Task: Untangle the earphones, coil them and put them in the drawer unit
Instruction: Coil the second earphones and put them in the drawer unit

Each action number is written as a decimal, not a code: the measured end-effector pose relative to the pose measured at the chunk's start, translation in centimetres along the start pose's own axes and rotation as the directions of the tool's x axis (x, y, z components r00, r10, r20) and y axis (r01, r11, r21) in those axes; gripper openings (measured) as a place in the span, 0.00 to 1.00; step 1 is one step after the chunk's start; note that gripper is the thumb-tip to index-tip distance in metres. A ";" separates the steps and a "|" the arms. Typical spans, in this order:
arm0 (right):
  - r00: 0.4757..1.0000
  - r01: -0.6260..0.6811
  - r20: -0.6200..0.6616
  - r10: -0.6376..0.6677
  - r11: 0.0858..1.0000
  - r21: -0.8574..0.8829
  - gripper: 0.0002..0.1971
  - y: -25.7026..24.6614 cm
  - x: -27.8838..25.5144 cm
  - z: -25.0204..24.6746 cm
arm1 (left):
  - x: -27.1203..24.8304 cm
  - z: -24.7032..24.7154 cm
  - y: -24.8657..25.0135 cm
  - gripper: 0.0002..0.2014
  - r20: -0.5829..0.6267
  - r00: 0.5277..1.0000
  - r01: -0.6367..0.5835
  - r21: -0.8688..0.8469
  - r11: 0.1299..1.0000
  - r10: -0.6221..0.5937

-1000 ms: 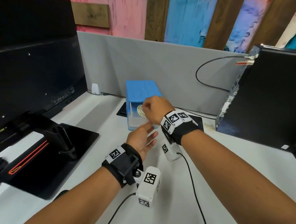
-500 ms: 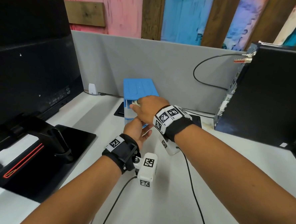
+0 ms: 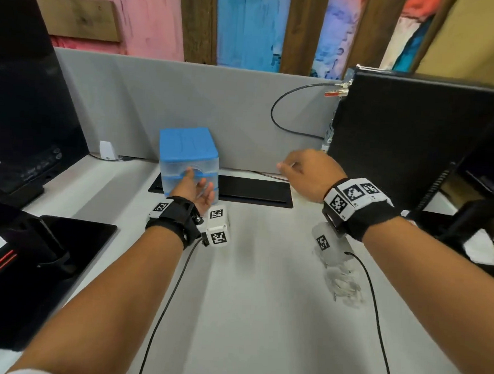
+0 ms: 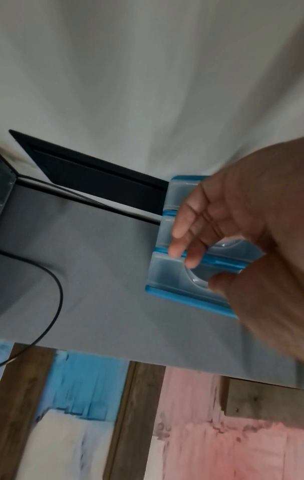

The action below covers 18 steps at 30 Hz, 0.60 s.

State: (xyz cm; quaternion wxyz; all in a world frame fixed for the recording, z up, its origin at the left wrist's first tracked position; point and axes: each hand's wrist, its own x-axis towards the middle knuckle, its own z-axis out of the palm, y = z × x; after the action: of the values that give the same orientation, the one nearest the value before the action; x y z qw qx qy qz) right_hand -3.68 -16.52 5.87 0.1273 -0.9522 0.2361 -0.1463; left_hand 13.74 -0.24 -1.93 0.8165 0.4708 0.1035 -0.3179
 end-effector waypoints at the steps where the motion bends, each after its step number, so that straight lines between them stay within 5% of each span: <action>1: 0.999 -0.034 0.026 0.033 0.999 0.033 0.15 1.4 -0.7 -0.4 | 0.1 0.0 -0.2 0.17 -0.009 1.000 0.003 -0.014 1.000 -0.003; 8: 0.951 -0.241 0.206 0.231 0.970 0.023 0.06 9.4 -5.4 0.2 | 0.1 0.0 -2.0 0.18 0.026 1.000 0.014 0.026 1.000 -0.015; 14: 0.885 -0.308 0.324 0.335 0.942 -0.132 0.11 11.0 -7.5 3.5 | -0.9 -0.5 -2.7 0.20 0.037 0.998 0.040 0.104 0.994 -0.044; 18: 0.828 -0.392 0.402 0.391 0.916 -0.082 0.12 10.7 -7.2 4.1 | -1.3 -0.9 -2.6 0.21 -0.003 0.999 0.036 0.137 0.990 -0.036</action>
State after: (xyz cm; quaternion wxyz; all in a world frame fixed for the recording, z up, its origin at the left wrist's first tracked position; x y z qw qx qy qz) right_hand -12.83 -21.47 -2.88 0.2032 -0.8924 0.3936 0.0858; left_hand 11.20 0.15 -3.63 0.7763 0.5240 0.0902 -0.3385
